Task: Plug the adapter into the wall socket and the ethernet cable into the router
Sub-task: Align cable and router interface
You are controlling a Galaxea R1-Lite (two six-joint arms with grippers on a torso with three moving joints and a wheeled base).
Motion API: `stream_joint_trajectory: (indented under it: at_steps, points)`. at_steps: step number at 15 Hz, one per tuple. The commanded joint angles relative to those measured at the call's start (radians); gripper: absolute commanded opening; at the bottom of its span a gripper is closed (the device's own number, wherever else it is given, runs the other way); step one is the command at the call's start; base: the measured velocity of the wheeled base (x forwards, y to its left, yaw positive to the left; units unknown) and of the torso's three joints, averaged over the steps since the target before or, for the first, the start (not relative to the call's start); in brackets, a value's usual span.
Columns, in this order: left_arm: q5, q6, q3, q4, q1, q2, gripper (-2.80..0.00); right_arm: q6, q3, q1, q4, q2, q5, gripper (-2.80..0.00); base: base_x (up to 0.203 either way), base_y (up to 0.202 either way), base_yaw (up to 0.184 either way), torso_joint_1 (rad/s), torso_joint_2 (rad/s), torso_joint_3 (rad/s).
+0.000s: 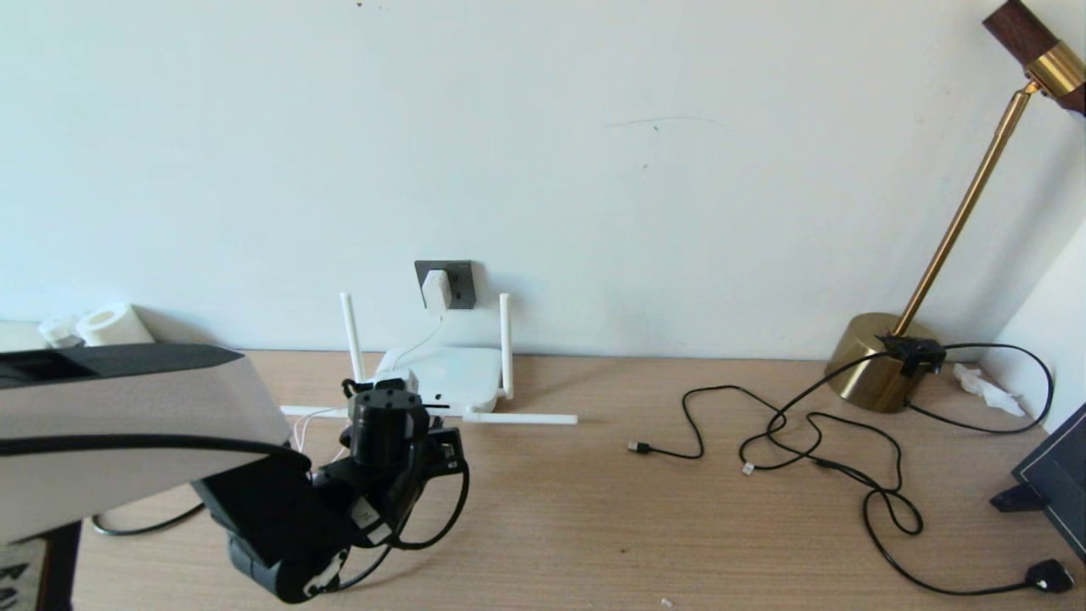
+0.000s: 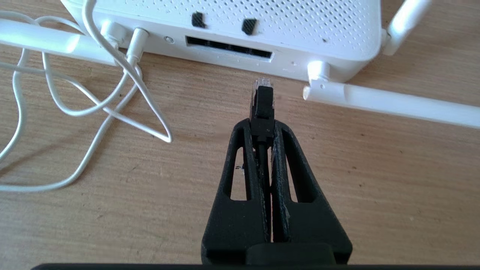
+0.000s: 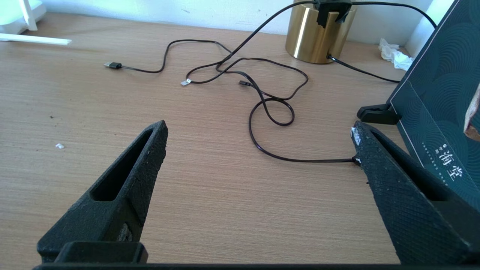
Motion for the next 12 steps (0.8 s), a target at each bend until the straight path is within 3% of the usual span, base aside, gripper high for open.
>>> stream_joint_trajectory:
  at_steps: [1,12]
  points:
    - [0.003,-0.002,-0.012,-0.006,0.001,0.016,-2.8,-0.001,0.0,0.0,0.0,0.002,0.001,0.0,0.0,0.0,0.0,0.0,0.0,0.0]
    - [-0.002,0.002,-0.049,-0.006,0.017,0.047,-2.8,-0.001,0.0,0.0,0.0,0.002,0.001,0.0,0.0,0.0,0.0,0.0,0.0,0.0]
